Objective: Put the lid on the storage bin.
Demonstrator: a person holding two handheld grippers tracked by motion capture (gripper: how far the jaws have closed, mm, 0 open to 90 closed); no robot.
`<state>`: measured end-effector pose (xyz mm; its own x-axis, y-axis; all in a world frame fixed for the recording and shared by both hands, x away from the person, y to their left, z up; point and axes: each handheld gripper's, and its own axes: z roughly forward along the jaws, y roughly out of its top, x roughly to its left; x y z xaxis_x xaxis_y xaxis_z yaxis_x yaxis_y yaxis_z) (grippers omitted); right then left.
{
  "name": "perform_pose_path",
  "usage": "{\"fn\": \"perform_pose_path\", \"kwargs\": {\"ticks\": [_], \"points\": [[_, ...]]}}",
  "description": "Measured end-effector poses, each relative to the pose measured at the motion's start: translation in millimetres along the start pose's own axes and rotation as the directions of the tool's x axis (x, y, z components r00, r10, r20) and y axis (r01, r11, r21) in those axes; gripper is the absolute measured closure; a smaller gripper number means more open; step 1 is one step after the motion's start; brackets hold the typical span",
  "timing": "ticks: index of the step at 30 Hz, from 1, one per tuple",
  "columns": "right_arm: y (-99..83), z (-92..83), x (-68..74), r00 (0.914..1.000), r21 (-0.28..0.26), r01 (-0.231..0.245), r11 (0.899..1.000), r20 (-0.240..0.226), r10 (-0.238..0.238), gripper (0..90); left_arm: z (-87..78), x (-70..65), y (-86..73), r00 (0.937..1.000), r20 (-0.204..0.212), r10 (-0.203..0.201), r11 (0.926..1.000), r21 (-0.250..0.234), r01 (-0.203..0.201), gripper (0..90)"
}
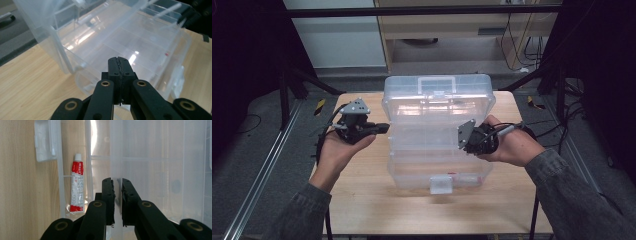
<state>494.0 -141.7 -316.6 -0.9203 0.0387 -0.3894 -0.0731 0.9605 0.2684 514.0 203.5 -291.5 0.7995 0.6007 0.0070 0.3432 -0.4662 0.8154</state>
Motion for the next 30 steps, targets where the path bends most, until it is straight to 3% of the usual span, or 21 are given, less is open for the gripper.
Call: {"fn": "perform_pose_path", "kwargs": {"ticks": [9,19,30], "points": [[-0.2,-0.1,1.7,1.0,-0.005,-0.004,1.0,0.007,0.004,82.6,7.5,10.0,23.9,0.9991,-0.043,0.0,1.0,-0.007,0.0,90.0],[-1.0,0.9,4.7,1.0,-0.017,-0.005,1.0,0.006,0.005,82.7,7.6,24.1,22.1,0.9977,-0.043,-0.052,0.9984,-0.026,0.051,90.0],[-0.8,-0.3,7.9,1.0,-0.029,-0.004,1.0,-0.004,0.004,82.7,5.4,24.1,20.1,0.998,-0.041,-0.049,0.9986,-0.021,0.048,90.0]]}}
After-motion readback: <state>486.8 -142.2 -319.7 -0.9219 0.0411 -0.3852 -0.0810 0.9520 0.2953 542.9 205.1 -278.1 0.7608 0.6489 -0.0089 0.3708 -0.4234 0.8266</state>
